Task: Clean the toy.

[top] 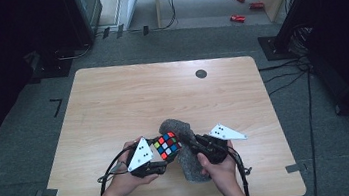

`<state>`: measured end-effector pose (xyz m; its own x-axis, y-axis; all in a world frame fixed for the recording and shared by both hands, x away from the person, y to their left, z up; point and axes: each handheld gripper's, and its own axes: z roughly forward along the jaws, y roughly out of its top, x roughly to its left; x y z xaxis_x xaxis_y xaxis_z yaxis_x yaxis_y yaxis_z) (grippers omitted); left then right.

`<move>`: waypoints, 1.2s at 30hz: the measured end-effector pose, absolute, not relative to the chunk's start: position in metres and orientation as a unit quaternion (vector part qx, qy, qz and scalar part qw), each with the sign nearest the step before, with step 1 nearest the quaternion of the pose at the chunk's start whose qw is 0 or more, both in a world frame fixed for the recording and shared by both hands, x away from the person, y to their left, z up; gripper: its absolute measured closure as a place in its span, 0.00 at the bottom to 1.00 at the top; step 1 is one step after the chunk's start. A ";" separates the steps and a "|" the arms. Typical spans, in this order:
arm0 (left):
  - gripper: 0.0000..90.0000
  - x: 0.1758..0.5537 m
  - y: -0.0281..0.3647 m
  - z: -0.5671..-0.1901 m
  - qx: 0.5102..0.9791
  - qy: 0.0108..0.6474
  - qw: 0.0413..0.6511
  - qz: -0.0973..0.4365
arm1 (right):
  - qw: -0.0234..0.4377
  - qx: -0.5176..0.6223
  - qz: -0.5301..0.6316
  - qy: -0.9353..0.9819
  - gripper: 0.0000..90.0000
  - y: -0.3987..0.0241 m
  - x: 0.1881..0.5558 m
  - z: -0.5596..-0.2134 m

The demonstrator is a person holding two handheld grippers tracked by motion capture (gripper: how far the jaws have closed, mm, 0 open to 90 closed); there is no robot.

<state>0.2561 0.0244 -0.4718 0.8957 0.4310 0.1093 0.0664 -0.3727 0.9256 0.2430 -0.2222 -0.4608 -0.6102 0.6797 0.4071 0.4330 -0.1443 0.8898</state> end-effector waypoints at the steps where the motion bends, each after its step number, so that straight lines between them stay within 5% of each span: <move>1: 0.39 0.256 0.023 -0.473 0.814 0.153 0.534 0.170 | 0.096 0.426 0.625 0.647 0.87 -0.221 0.242 -0.459; 26: 0.39 0.257 0.029 -0.470 0.803 0.157 0.548 0.172 | 0.063 0.405 0.661 0.628 0.88 -0.218 0.236 -0.452; 36: 0.39 0.267 0.056 -0.453 0.748 0.194 0.617 0.146 | 0.086 0.397 0.634 0.658 0.88 -0.230 0.246 -0.476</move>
